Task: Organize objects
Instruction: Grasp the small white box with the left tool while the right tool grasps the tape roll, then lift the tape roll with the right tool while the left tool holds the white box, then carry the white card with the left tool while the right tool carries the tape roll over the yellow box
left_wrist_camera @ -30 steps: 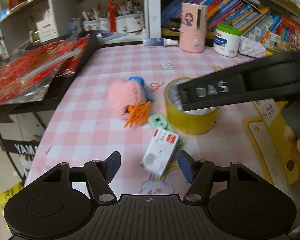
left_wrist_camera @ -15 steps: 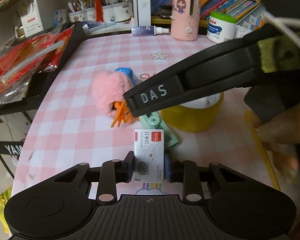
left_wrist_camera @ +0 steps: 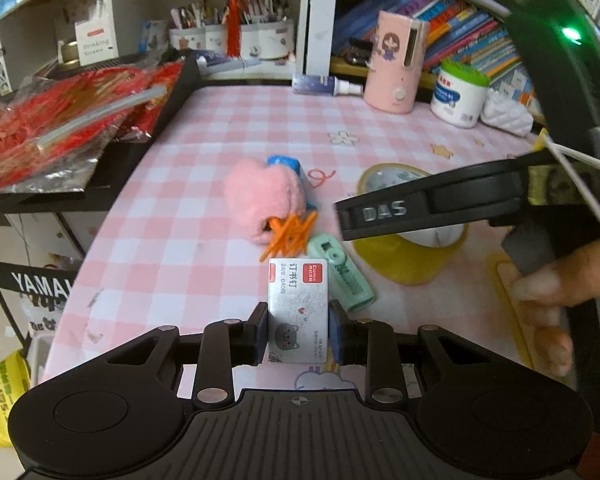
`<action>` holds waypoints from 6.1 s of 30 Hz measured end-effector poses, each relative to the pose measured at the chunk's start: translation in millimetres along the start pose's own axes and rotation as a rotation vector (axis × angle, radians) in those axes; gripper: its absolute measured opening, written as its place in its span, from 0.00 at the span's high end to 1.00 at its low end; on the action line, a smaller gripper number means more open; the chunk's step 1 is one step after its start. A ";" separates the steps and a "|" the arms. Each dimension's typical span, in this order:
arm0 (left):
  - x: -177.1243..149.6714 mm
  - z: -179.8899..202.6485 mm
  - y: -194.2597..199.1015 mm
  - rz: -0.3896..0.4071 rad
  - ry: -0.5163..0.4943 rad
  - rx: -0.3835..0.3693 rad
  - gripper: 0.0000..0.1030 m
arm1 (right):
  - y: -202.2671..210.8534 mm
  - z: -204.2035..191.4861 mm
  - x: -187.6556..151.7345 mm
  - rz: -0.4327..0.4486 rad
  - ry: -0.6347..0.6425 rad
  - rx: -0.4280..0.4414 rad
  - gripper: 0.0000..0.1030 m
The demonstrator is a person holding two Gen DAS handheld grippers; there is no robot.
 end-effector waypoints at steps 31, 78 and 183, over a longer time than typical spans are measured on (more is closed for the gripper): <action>-26.5 -10.8 79.7 0.083 0.038 0.009 0.73 | 100.4 -5.1 -43.6 0.140 0.065 -0.051 0.20; -19.7 0.9 99.0 0.130 0.006 0.012 0.73 | 119.4 12.7 -45.1 0.124 -0.113 0.011 0.92; 26.3 281.2 96.7 0.281 -0.333 -0.360 0.73 | 269.4 248.7 -66.1 0.311 -0.198 -0.334 0.91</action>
Point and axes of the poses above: each gripper's, at about its wrist camera, not at the fingertips, and y roughly against the way its jaws point, z to its right, x to its top, the point moved 9 cm from there along -y, roughly the way its jaws point, and after that the axes turned 10 degrees about z, right-handed, at the moved point
